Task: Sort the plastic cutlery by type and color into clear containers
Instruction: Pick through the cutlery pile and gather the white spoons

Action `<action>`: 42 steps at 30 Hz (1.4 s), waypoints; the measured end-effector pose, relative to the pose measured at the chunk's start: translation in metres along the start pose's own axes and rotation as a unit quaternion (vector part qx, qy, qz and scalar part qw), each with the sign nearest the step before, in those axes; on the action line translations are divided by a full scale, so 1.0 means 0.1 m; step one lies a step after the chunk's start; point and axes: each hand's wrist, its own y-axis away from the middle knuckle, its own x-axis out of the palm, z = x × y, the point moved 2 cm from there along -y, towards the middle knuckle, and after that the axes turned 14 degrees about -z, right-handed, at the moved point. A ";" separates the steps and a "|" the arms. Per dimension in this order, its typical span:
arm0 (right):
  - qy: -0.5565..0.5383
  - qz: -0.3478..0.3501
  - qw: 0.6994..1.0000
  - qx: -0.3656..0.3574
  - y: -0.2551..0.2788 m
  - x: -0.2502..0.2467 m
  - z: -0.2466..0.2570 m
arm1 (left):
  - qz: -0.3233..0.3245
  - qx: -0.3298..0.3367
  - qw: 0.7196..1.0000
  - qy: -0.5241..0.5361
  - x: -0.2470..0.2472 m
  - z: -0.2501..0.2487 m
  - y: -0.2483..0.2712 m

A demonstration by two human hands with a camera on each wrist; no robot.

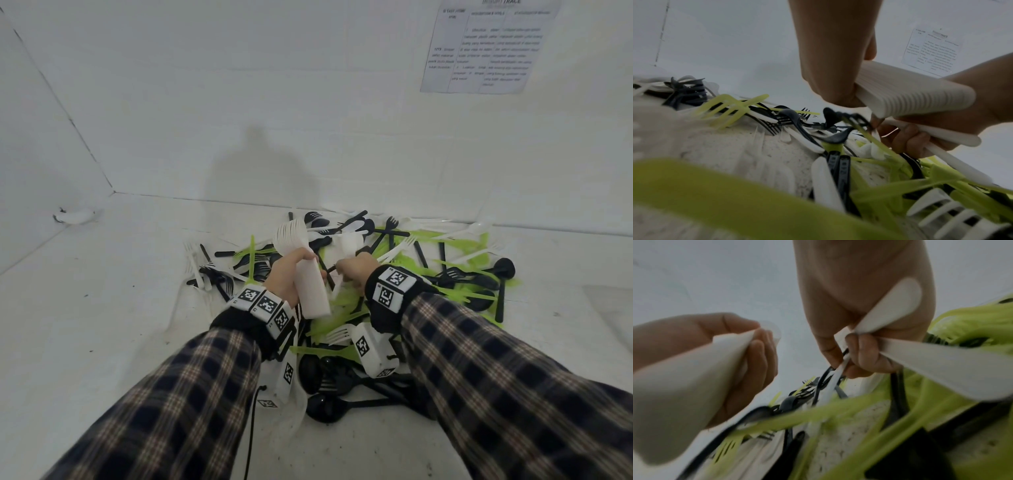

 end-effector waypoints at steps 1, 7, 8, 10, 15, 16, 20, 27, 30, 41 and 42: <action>-0.013 -0.005 1.000 0.002 -0.01 -0.03 -0.01 | 0.000 0.000 1.000 0.002 0.00 0.00 0.00; -0.071 -0.052 0.996 -0.003 -0.06 -0.16 0.02 | 0.003 0.005 1.000 0.009 0.00 0.00 0.02; -0.065 -0.048 0.997 -0.008 -0.07 -0.18 0.01 | 0.005 0.004 1.000 0.010 0.01 0.00 0.02; -0.063 -0.014 0.998 0.004 -0.06 -0.20 -0.02 | 0.007 0.000 1.000 0.011 0.02 0.01 0.02; 0.083 0.016 0.995 -0.059 0.03 -0.27 0.02 | 0.014 -0.014 1.000 0.013 0.07 0.03 0.03; 0.129 0.004 0.989 -0.070 0.03 -0.28 0.02 | 0.017 -0.016 1.000 0.015 0.08 0.03 0.04; 0.249 -0.027 0.965 -0.073 -0.01 -0.32 -0.02 | 0.017 -0.016 1.000 0.019 0.08 0.03 0.05; 0.277 -0.103 0.952 -0.077 -0.09 -0.37 -0.10 | 0.017 -0.024 0.999 0.018 0.06 0.02 0.06; 0.237 -0.078 0.965 -0.086 -0.09 -0.36 -0.09 | 0.014 -0.017 1.000 0.015 0.05 0.03 0.04; 0.342 -0.083 0.933 -0.075 -0.01 -0.62 -0.12 | 0.032 -0.023 0.999 -0.003 0.15 0.08 0.04; 0.332 -0.094 0.936 -0.065 0.02 -0.65 -0.13 | 0.036 -0.024 0.999 -0.005 0.17 0.09 0.04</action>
